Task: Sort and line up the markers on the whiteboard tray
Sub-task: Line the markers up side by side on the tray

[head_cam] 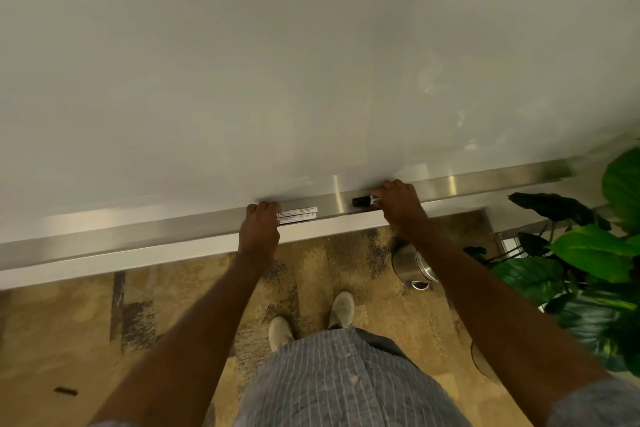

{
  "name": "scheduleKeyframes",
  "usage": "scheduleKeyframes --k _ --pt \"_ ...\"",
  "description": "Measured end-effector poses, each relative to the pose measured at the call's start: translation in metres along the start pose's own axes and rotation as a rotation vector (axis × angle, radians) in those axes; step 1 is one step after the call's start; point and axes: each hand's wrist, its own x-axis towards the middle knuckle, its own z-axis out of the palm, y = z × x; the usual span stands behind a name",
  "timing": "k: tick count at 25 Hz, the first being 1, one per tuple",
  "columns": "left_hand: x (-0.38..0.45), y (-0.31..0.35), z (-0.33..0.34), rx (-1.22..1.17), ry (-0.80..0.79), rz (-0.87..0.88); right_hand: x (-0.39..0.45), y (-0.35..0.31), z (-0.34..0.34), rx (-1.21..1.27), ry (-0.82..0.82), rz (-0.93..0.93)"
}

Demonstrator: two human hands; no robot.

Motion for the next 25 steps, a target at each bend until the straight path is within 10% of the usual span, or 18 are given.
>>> scheduleKeyframes --k 25 --pt "-0.022 -0.099 -0.036 -0.039 0.086 -0.147 0.016 -0.178 0.026 0.308 0.092 -0.013"
